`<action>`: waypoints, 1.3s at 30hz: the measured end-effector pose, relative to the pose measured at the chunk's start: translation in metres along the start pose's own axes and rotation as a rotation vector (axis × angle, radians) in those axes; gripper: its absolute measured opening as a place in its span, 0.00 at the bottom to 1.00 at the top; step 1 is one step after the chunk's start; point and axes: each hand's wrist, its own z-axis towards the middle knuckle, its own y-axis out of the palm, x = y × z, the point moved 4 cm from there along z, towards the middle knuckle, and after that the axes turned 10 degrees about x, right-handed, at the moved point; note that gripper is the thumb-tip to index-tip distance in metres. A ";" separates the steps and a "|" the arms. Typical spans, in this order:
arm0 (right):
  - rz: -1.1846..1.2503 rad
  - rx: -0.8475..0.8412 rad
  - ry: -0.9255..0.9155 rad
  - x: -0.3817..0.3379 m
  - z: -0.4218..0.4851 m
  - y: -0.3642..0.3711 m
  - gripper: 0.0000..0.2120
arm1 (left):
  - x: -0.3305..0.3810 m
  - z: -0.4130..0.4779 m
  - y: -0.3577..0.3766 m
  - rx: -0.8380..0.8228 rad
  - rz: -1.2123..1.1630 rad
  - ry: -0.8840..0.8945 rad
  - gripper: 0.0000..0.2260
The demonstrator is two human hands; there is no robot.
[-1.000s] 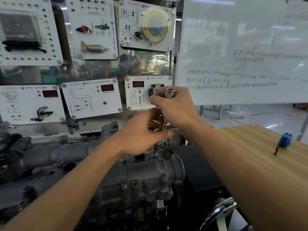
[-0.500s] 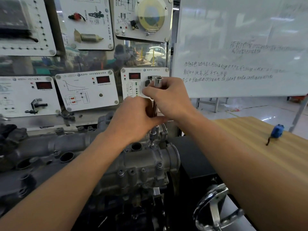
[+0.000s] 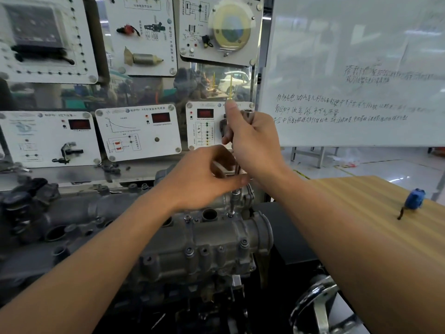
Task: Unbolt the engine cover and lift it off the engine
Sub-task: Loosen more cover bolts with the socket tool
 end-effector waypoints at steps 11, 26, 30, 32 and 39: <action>0.293 -0.188 -0.029 -0.024 -0.020 0.075 0.33 | -0.031 -0.036 -0.049 -0.037 -0.086 0.003 0.05; 0.351 -0.234 0.114 0.001 -0.024 0.090 0.29 | -0.058 -0.045 -0.042 0.051 -0.037 -0.017 0.06; 0.377 -0.273 0.102 0.005 -0.023 0.093 0.26 | -0.062 -0.050 -0.039 0.161 -0.053 -0.018 0.05; 0.342 -0.264 0.059 0.009 -0.024 0.092 0.23 | -0.063 -0.051 -0.037 0.212 -0.077 -0.039 0.06; 0.143 -0.112 -0.142 0.034 -0.031 0.072 0.20 | -0.063 -0.048 -0.030 0.038 -0.332 -0.075 0.15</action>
